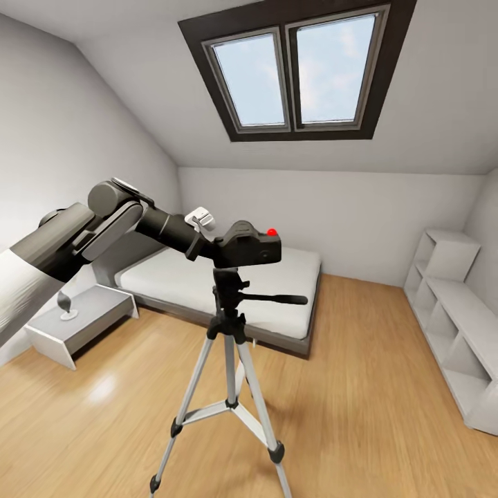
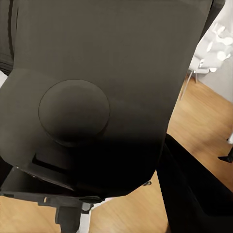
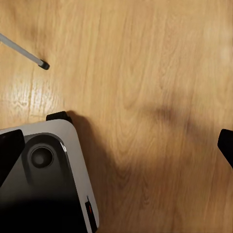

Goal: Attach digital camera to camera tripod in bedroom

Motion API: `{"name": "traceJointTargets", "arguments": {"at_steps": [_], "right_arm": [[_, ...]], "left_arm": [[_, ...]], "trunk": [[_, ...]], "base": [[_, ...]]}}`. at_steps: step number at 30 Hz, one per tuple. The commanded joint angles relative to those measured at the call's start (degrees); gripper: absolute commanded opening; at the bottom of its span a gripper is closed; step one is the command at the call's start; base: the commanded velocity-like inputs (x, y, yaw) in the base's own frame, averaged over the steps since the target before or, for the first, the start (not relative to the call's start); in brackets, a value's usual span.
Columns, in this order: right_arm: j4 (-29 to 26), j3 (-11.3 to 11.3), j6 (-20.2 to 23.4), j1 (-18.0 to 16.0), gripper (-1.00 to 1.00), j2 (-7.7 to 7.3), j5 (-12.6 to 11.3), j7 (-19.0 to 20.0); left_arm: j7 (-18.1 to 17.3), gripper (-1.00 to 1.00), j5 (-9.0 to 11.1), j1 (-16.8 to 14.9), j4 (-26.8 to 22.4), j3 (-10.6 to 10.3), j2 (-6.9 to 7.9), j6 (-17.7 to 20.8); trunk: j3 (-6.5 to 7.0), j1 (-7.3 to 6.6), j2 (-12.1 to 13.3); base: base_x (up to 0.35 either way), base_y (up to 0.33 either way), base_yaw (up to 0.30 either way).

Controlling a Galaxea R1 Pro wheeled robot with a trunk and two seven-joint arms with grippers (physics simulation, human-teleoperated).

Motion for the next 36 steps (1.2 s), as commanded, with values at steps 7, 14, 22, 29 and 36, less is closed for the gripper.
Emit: {"name": "traceJointTargets", "arguments": {"at_steps": [7,14,22,29,36], "right_arm": [[0.2,0.5,-0.4,-0.1,1.00,0.02,-0.4,0.1],[0.2,0.5,-0.4,-0.1,1.00,0.02,-0.4,0.1],[0.2,0.5,-0.4,-0.1,1.00,0.02,-0.4,0.0],[0.2,0.5,-0.4,-0.1,1.00,0.02,-0.4,0.0],[0.2,0.5,-0.4,-0.1,1.00,0.02,-0.4,0.0]], "left_arm": [[-0.2,-1.00,0.0,0.0,-0.7,-0.1,0.20,0.2],[-0.2,-1.00,0.0,0.0,-0.9,0.0,0.23,0.2],[-0.2,-1.00,0.0,0.0,-0.9,0.0,0.24,0.2],[-0.2,-1.00,0.0,0.0,-0.9,0.0,0.31,0.2],[-0.2,-1.00,0.0,0.0,-0.9,0.0,0.33,0.2]], "trunk": [[-0.13,0.04,-0.1],[-0.13,0.04,-0.1],[-0.13,0.04,-0.1],[-0.13,0.04,-0.1],[-0.13,0.04,-0.1]], "base": [[0.085,0.036,-0.003],[0.033,0.009,0.000],[0.005,0.001,0.014],[0.001,0.000,0.194],[0.000,0.000,0.206]]}}
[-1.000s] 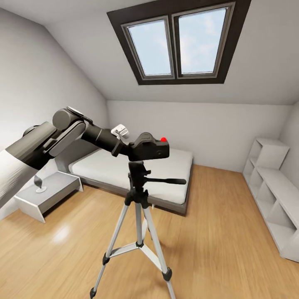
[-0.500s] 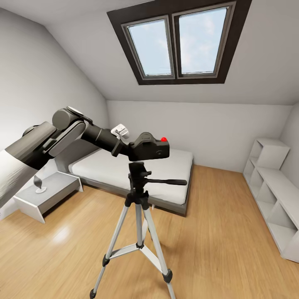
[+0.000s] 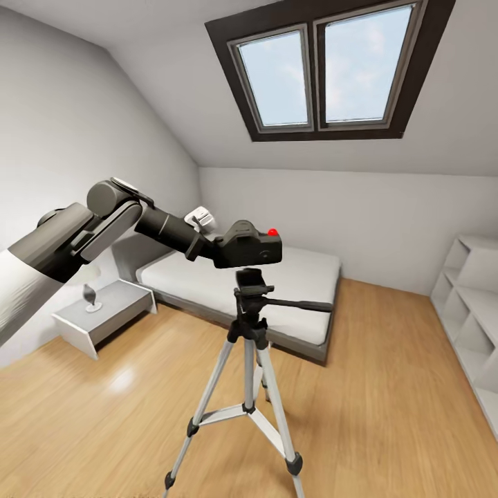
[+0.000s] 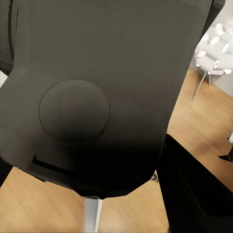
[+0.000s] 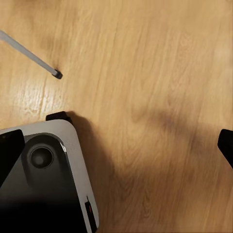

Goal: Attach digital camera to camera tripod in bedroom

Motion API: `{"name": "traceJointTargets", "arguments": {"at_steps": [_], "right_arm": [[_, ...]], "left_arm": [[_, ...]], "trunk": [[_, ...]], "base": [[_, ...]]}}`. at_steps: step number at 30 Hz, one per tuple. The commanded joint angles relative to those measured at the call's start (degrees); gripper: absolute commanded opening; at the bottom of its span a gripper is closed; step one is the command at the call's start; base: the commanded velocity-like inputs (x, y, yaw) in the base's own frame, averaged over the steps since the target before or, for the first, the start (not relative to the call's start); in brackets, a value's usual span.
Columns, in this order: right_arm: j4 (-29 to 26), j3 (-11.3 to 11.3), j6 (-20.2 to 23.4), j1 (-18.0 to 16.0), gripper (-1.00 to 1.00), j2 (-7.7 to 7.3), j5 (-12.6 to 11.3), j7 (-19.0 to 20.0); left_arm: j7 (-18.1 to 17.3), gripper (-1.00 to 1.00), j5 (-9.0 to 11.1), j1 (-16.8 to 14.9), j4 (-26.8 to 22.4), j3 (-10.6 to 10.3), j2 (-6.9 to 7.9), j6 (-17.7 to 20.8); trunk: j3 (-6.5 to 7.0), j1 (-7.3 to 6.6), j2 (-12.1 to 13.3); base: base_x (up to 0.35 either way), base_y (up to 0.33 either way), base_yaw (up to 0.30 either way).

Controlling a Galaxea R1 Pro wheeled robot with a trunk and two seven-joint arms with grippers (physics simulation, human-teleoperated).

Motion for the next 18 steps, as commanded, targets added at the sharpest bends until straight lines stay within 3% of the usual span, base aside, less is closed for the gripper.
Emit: {"name": "traceJointTargets", "arguments": {"at_steps": [1,18], "right_arm": [[0.2,0.5,-0.4,-0.1,1.00,0.02,-0.4,0.1],[0.2,0.6,-0.4,-0.1,1.00,0.07,-0.4,0.0]], "left_arm": [[-0.2,-1.00,0.0,-0.1,0.0,-0.1,0.05,0.2],[-0.2,-1.00,0.0,-0.1,0.0,0.0,-0.13,0.2]], "trunk": [[-0.13,0.04,-0.1],[-0.13,0.04,-0.1]], "base": [[0.000,0.000,0.077],[0.000,0.000,0.017]]}}
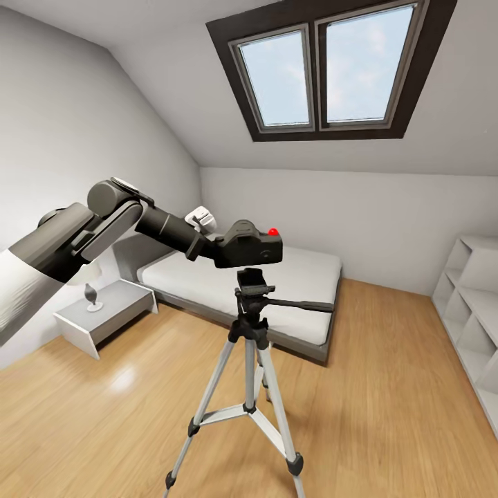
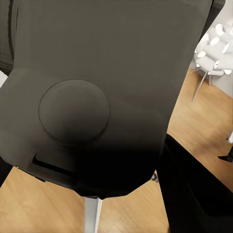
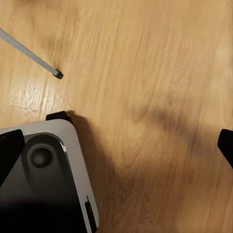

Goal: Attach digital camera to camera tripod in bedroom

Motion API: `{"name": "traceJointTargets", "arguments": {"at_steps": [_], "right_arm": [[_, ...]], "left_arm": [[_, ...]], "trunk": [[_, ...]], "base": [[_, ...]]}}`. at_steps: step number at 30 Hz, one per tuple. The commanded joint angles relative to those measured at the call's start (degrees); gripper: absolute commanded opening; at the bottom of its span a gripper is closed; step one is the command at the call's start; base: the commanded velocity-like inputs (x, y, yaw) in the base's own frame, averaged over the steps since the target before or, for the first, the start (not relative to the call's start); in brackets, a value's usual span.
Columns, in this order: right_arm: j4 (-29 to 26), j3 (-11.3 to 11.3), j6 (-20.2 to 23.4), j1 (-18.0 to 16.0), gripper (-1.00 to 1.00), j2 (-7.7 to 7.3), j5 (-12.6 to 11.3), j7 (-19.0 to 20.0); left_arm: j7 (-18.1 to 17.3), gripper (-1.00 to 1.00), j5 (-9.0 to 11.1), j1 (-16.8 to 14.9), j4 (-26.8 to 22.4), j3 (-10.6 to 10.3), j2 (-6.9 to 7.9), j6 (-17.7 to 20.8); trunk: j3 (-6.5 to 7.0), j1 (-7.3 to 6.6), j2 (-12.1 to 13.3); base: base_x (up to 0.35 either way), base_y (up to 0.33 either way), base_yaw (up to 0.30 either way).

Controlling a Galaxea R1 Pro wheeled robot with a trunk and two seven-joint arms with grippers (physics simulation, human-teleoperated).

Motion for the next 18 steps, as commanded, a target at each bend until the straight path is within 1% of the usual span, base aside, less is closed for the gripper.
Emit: {"name": "traceJointTargets", "arguments": {"at_steps": [1,4,5,6,8,9,10,12,14,15,18], "right_arm": [[0.2,0.5,-0.4,-0.1,1.00,0.03,-0.4,0.1],[0.2,1.3,-0.4,-0.1,1.00,-0.01,-0.3,0.2],[-0.6,2.1,-1.0,-0.1,1.00,-0.04,-0.3,0.3],[-1.0,2.3,-1.6,-0.1,1.00,-0.07,-0.3,0.5],[-2.2,2.9,-4.6,-0.1,1.00,-0.21,-0.2,2.2],[-2.6,3.2,-8.0,-0.1,1.00,-0.33,-0.2,4.4],[-2.6,3.3,-10.1,-0.1,1.00,-0.48,-0.2,5.8],[-1.7,3.6,-19.4,-0.1,1.00,-1.69,-0.2,12.9],[-1.0,3.7,-24.0,-0.1,1.00,-2.30,-0.2,17.0],[0.1,3.7,-34.4,0.0,1.00,-4.73,-0.3,28.5],[0.3,3.7,-37.5,0.1,1.00,-5.60,-0.4,33.3]], "left_arm": [[-0.2,-1.00,0.0,-0.1,0.0,-0.1,0.05,0.2],[-0.2,-1.00,0.0,-0.1,0.0,-0.1,0.02,0.2],[-0.2,-1.00,0.0,-0.1,0.0,-0.1,-0.01,0.2],[-0.2,-1.00,0.0,-0.1,0.0,-0.1,-0.01,0.2],[-0.2,-1.00,0.0,-0.1,0.0,-0.1,-0.06,0.2],[-0.2,-1.00,0.0,-0.1,0.0,-0.1,-0.08,0.2],[-0.2,-1.00,0.0,-0.1,0.0,-0.1,-0.10,0.2],[-0.2,-1.00,0.0,-0.1,0.0,-0.1,-0.16,0.2],[-0.2,-1.00,0.0,-0.1,0.0,-0.1,-0.17,0.2],[-0.2,-1.00,0.0,-0.1,0.0,-0.2,-0.09,0.2],[-0.2,-1.00,0.0,-0.1,0.0,-0.2,-0.09,0.2]], "trunk": [[-0.13,0.04,-0.1],[-0.13,0.04,-0.1],[-0.13,0.04,-0.1],[-0.13,0.04,-0.1],[-0.13,0.04,-0.1],[-0.13,0.04,-0.1],[-0.13,0.04,-0.1],[-0.13,0.04,-0.1],[-0.13,0.04,-0.1],[-0.13,0.04,-0.1],[-0.13,0.04,-0.1]], "base": [[0.000,0.000,0.000],[0.000,0.000,0.000],[0.000,0.000,0.000],[0.000,0.000,0.000],[0.000,0.000,0.000],[0.000,0.000,0.000],[0.000,0.000,0.000],[0.000,0.000,0.000],[0.000,0.000,0.000],[0.000,0.000,0.000],[0.000,0.000,0.000]]}}
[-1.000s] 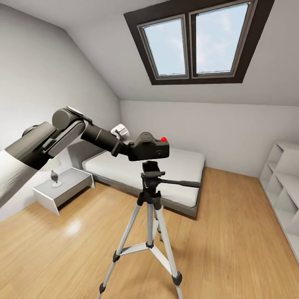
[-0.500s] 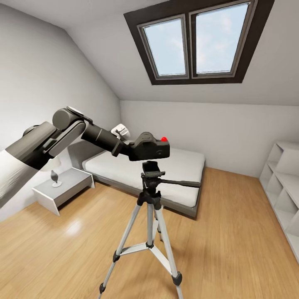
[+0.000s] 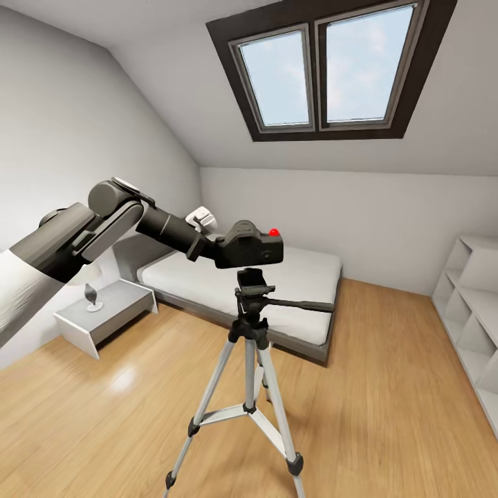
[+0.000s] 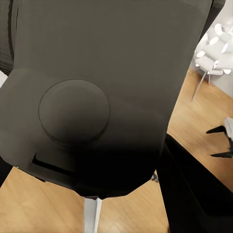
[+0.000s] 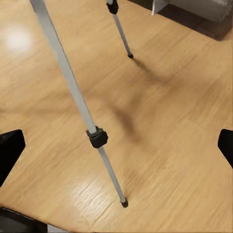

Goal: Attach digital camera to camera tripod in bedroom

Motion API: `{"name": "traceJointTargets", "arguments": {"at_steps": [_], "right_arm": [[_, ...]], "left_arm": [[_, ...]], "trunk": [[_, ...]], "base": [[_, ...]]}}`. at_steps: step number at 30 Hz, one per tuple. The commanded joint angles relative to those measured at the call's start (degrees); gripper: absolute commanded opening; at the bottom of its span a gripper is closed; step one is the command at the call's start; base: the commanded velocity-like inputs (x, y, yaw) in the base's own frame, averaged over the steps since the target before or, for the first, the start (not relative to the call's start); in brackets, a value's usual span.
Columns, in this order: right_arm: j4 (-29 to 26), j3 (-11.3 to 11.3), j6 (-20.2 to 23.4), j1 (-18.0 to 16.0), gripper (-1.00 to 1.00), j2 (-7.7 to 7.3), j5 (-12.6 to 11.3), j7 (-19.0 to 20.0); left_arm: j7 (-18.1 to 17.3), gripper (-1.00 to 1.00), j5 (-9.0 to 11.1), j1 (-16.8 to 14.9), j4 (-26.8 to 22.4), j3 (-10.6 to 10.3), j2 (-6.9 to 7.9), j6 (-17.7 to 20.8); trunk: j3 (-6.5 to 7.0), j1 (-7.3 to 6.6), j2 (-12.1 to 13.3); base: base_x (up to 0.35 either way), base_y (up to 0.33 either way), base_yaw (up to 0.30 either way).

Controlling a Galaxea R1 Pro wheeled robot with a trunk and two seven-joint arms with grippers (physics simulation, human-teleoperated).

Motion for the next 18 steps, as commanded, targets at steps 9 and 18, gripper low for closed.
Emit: {"name": "traceJointTargets", "arguments": {"at_steps": [9,18], "right_arm": [[0.0,-4.5,-4.0,-0.1,1.00,-0.85,-1.0,9.3],[-6.0,-7.4,-4.0,-0.1,1.00,-0.85,-1.0,10.8]], "left_arm": [[-0.2,-1.00,0.0,0.3,0.0,-0.1,-0.57,0.2],[-0.2,-1.00,0.0,0.4,0.1,-0.1,-0.74,0.2]], "trunk": [[-0.13,0.04,-0.1],[-0.13,0.04,-0.1]], "base": [[0.000,0.000,0.000],[0.000,0.000,0.000]]}}
